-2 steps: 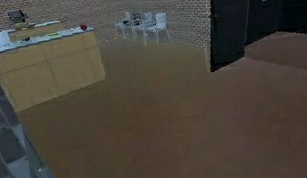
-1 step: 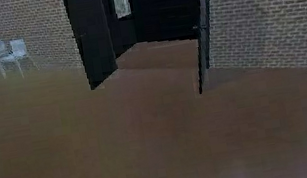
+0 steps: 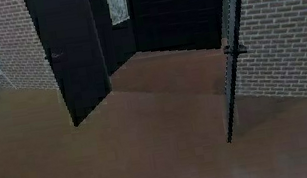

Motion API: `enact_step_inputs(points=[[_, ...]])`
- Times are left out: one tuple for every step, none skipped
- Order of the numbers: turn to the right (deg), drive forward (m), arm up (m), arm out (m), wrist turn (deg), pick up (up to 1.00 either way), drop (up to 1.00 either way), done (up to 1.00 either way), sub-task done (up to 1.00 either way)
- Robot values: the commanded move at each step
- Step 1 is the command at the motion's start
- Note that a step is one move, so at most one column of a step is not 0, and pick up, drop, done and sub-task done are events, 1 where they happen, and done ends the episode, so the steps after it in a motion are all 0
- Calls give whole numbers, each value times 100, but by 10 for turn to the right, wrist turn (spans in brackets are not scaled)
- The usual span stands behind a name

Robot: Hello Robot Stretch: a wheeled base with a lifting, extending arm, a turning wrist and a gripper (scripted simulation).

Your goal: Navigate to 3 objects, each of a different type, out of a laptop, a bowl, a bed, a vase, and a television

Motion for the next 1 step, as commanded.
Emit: enact_step_inputs(points=[[30, 0, 0, 0, 0, 0, 0, 0, 0]])
